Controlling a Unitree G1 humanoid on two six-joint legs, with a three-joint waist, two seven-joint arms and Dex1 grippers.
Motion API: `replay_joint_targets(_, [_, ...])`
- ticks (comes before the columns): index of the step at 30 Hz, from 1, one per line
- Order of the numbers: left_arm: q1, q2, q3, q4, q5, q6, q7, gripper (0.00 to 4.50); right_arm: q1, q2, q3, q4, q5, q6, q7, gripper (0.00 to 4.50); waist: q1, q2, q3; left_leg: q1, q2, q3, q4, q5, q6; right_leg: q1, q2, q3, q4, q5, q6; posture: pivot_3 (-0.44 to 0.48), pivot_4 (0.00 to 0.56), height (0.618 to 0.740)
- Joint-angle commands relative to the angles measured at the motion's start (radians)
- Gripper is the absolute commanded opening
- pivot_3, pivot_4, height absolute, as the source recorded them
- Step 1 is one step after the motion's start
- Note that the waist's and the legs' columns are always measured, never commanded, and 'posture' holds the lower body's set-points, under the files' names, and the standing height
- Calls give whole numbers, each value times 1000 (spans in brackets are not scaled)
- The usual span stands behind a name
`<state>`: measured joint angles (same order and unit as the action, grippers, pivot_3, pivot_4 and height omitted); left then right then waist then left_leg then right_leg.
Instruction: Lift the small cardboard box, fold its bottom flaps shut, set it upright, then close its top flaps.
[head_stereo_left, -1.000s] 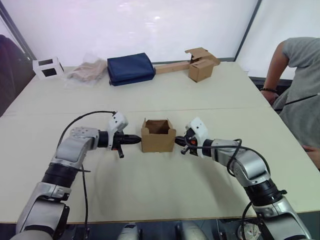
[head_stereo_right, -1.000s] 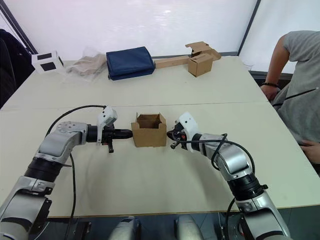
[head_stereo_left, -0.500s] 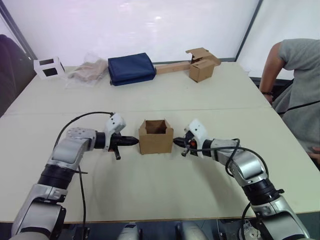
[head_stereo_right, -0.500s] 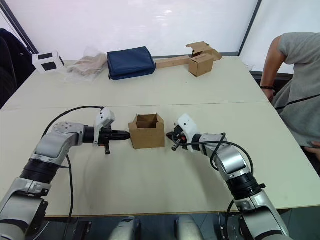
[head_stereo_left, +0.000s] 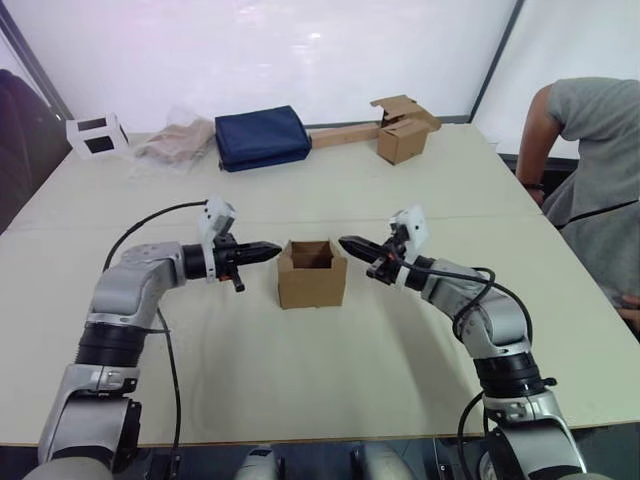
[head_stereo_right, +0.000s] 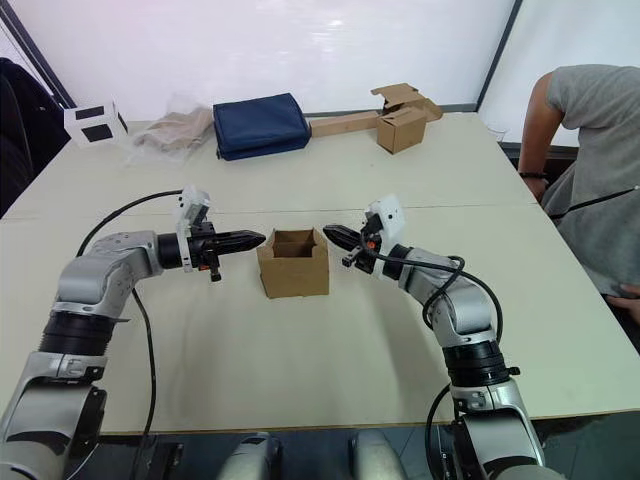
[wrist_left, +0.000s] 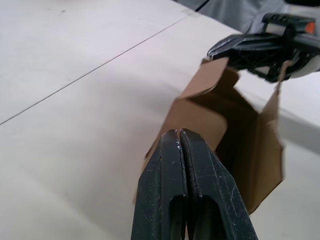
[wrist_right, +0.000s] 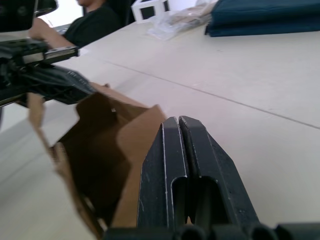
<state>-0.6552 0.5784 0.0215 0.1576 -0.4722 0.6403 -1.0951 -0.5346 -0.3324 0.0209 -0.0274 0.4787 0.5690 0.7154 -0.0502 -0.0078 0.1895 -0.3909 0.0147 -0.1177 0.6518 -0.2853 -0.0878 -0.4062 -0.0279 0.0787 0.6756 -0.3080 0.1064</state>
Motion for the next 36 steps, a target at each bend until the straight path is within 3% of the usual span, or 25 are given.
replay_joint_targets(1, [-15, -15, 5, -29, -21, -3, 3, 39, 4, 2, 37, -44, -3, -5, 27, 0, -2, 0, 0, 0, 0, 0, 0, 0, 0, 0, 0, 0, 0, 0, 0, 0, 150, 740])
replay_joint_targets(6, [-13, -32, -75, 24, 67, -55, 18, 39, 6, 7, 93, 11, -61, -45, 40, 0, -7, 0, 0, 0, 0, 0, 0, 0, 0, 0, 0, 0, 0, 0, 0, 0, 150, 740])
replay_joint_targets(10, [-17, -52, -132, 82, 135, -113, 29, 39, -36, -40, 193, 99, -212, -108, 43, 0, -15, 0, 0, 0, 0, 0, 0, 0, 0, 0, 0, 0, 0, 0, 0, 0, 150, 740])
replay_joint_targets(26, [1, -26, -22, -3, 48, -70, 44, 39, -82, -78, 234, 75, -286, -144, 125, 0, -20, 0, -1, 3, 0, 0, 0, 0, 0, 2, 0, 0, 0, 0, 0, 0, 150, 740])
replay_joint_targets(31, [22, -3, -28, -32, 56, -53, 44, 39, -127, -104, 321, 152, -401, -202, 154, 0, -21, 0, -1, 3, 0, 0, 0, 0, 0, 2, 0, 1, 0, 0, 0, 0, 150, 740])
replay_joint_targets(36, [48, 7, -55, -56, 72, -59, 41, 39, -152, -80, 286, 147, -363, -199, 177, 0, -20, 0, -1, 3, 0, 0, 0, 0, 0, 2, 0, 0, 1, 0, 0, 0, 150, 740])
